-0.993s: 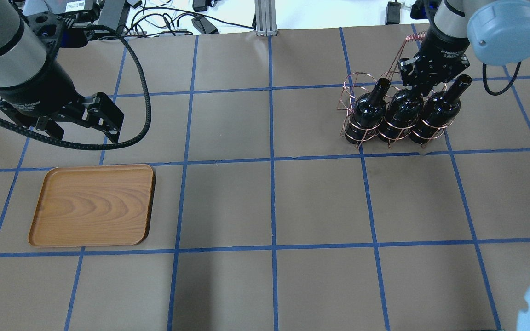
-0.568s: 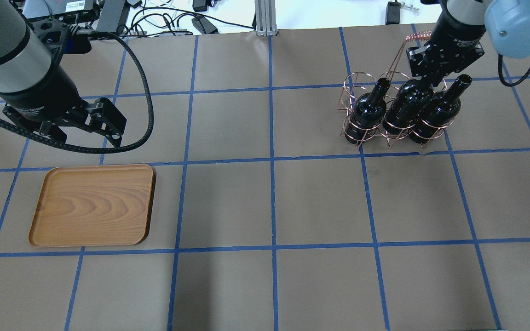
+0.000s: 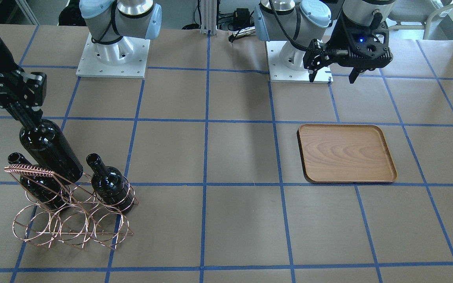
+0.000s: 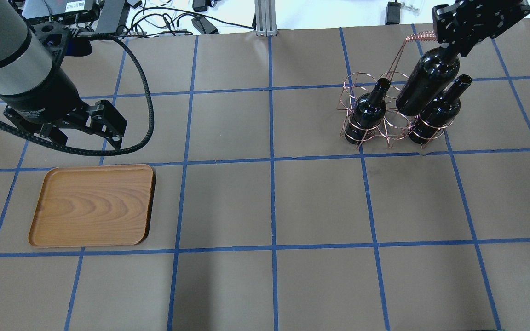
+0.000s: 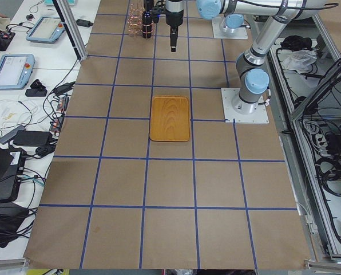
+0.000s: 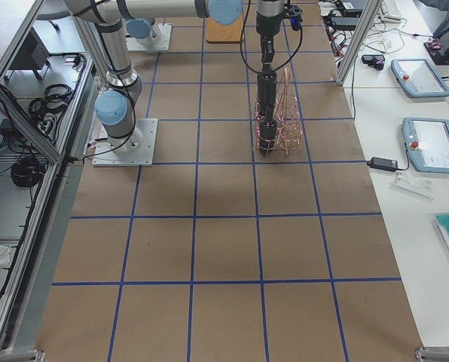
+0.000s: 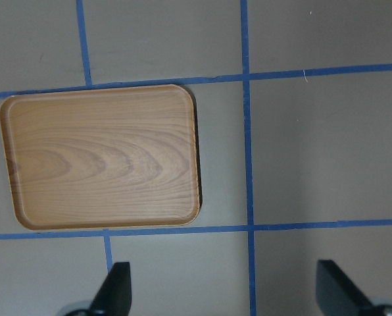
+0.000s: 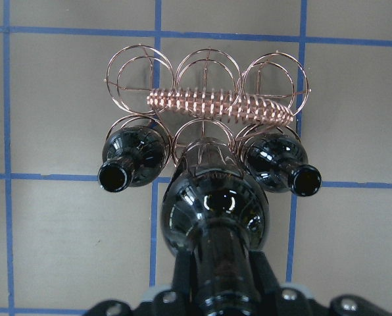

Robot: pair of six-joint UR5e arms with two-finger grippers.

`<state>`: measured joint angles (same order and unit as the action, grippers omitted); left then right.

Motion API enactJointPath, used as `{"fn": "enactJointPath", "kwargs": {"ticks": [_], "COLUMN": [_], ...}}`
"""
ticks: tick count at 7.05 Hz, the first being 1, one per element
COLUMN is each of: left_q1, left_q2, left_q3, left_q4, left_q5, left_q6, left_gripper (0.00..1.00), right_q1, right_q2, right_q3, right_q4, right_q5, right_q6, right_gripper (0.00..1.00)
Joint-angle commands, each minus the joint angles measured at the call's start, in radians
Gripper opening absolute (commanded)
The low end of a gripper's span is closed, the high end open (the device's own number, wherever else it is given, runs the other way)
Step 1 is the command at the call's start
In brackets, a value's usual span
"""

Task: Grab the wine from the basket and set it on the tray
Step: 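Lift the dark bottle out of the rack with the right gripper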

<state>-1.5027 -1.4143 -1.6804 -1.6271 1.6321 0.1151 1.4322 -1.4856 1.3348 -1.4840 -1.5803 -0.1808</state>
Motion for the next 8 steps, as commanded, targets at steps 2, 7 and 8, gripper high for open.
{"fn": "enactJointPath", "kwargs": {"ticks": [2,7,8], "left_q1": [-0.001,-0.001,-0.002], "left_q2": [0.006,0.012,0.012], "left_q3": [0.001,0.002,0.002], "left_q4": [0.006,0.033,0.035], "left_q5": [-0.003,-0.008,-0.006], "left_q6": [-0.005,-0.005,-0.005], "left_gripper": [1.00,1.00,1.00], "right_q1": [0.132,0.530,0.591], "right_q2": [-0.079,0.020,0.062], "right_q3": [0.105,0.227,0.225], "right_q4": [0.091,-0.208,-0.237], "right_q5": [0.005,-0.006,-0.023], "right_q6": [0.207,0.588,0.625], "right_gripper": [0.11,0.10,0.10]}}
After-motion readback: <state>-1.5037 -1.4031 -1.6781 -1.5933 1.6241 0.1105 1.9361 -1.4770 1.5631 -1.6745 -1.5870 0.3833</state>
